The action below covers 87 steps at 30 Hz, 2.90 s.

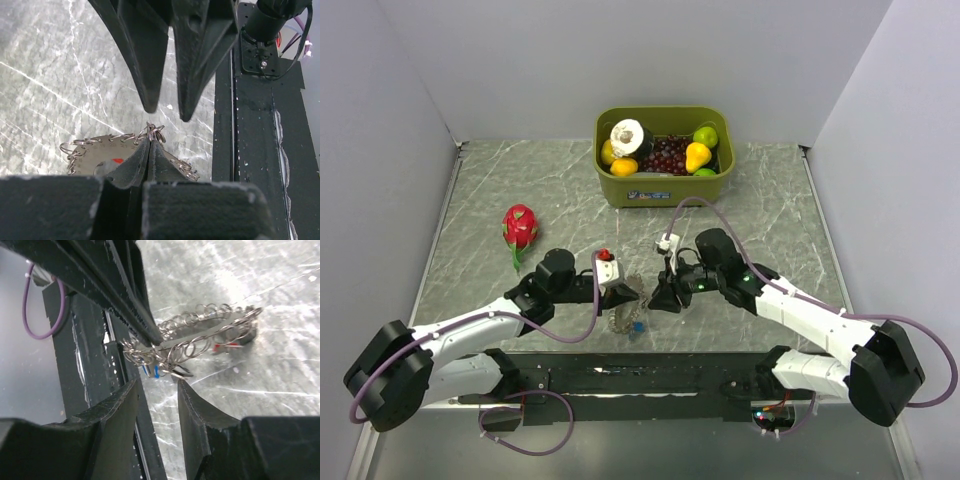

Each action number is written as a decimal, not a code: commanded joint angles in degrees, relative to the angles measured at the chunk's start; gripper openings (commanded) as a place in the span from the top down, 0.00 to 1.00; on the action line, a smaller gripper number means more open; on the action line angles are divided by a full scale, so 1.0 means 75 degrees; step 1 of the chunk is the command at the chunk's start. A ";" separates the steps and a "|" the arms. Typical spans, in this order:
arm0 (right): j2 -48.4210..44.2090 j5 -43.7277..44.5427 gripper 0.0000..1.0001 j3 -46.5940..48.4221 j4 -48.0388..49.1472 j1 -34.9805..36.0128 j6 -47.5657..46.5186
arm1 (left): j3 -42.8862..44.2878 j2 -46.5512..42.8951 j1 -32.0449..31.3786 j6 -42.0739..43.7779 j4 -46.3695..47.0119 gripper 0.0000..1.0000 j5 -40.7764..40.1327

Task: Put the keys on the keyring

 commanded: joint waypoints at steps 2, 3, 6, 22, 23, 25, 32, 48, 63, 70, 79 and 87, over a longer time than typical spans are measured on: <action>-0.0445 -0.0439 0.55 -0.0208 0.0503 0.0129 0.0055 | 0.0023 -0.0220 -0.0017 0.0191 0.0608 0.99 0.0283; -0.0504 -0.0486 0.56 -0.0232 0.0527 0.0117 0.0055 | 0.0023 -0.0209 -0.0017 0.0191 0.0597 0.99 0.0272; -0.0668 -0.0685 0.63 -0.0174 0.0481 0.0117 -0.0004 | -0.0047 -0.0232 -0.0029 0.0191 0.0678 0.99 0.0330; -0.0739 -0.1670 0.59 -0.0044 0.1137 0.0117 0.0313 | -0.0293 -0.0396 -0.0029 0.0436 0.0995 0.99 0.0880; -0.0727 -0.1682 0.58 -0.0021 0.1160 0.0117 0.0301 | -0.0317 -0.0443 -0.0029 0.0460 0.1042 0.99 0.0927; -0.0669 -0.1752 0.56 0.0014 0.1196 0.0117 0.0277 | -0.0364 -0.0478 -0.0017 0.0507 0.1007 0.99 0.1021; -0.0177 -0.2057 0.61 0.0178 0.1664 0.0164 0.0441 | -0.0434 -0.0642 -0.0018 0.0531 0.1124 0.99 0.1232; 0.0234 -0.1565 0.80 0.0096 0.1711 0.0351 0.0406 | -0.0762 -0.1122 -0.0029 0.0554 0.1570 0.99 0.1455; 0.0269 -0.1729 1.00 0.0237 0.1864 0.0340 0.0746 | -0.0973 -0.1462 -0.0029 0.0613 0.1886 0.99 0.1830; 0.0176 -0.1729 1.00 0.0447 0.1501 0.0340 0.0594 | -0.0997 -0.1428 -0.0018 0.0519 0.1956 0.99 0.1713; -0.0258 -0.0911 0.93 0.0273 0.1032 0.0187 0.0254 | -0.1032 -0.1485 -0.0029 0.0461 0.2038 0.99 0.1725; -0.0609 -0.0463 0.62 0.0226 0.0422 0.0082 -0.0086 | -0.1173 -0.1674 -0.0029 0.0402 0.2156 0.99 0.1502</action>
